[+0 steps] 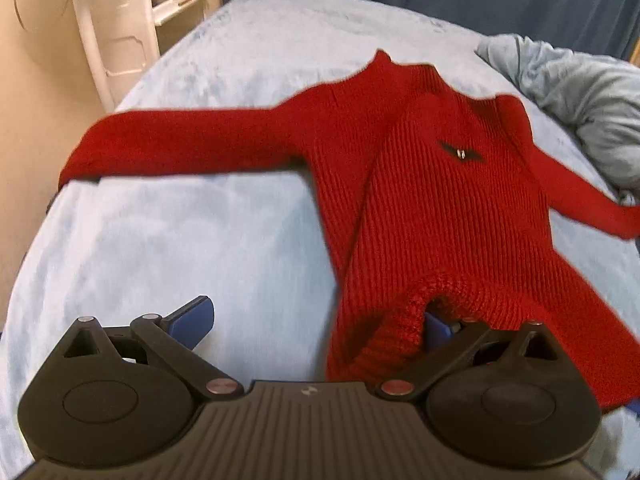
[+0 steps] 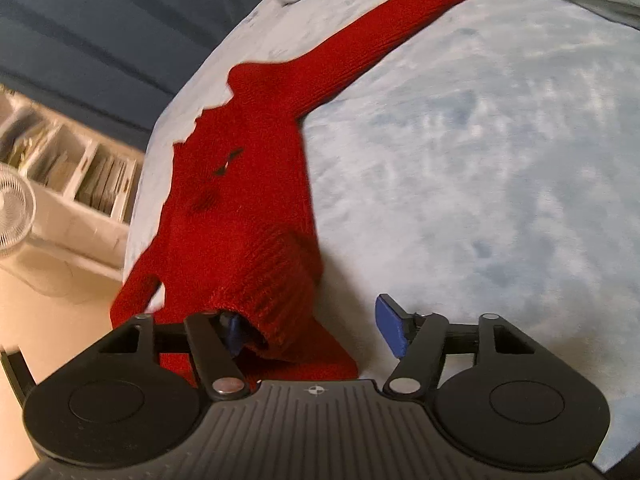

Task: Fold small clothes

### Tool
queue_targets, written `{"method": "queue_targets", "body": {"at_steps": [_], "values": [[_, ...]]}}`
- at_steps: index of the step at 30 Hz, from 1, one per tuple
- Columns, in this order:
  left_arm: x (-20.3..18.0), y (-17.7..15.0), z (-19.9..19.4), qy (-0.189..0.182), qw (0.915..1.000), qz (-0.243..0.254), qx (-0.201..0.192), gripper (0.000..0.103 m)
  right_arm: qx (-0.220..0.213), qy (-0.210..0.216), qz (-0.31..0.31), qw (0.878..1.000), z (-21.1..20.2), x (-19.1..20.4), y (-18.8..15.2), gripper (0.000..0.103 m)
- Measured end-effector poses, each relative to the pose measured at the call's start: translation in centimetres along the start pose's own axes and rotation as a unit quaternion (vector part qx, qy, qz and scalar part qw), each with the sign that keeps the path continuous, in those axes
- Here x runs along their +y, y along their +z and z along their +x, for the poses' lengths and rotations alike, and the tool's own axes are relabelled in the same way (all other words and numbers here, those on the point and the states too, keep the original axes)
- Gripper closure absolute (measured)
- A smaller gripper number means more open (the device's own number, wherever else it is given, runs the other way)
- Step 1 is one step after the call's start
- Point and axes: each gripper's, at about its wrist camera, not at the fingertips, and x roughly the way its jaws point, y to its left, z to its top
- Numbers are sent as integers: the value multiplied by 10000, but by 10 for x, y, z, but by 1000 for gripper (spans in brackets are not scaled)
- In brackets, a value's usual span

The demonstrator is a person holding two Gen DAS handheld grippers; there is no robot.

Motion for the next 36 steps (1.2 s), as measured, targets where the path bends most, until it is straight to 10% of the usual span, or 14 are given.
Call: {"method": "queue_targets", "body": {"at_steps": [16,34,35,36], "values": [[-22,14,0,-155,9998,83,-41,1,472,226,-773,9956,7,38,-22,34],[-31,0,4,-306,9990,328,42,1,-529,222,-530,9969,-13,36,-4,34],[-32,-5,5,-357,9986,368,120,1,-511,127,-639,9966,-8,34,-3,48],[-34,-12,6,-434,9978,434,233,1,-385,-19,-783,9962,-2,34,-2,94]]}}
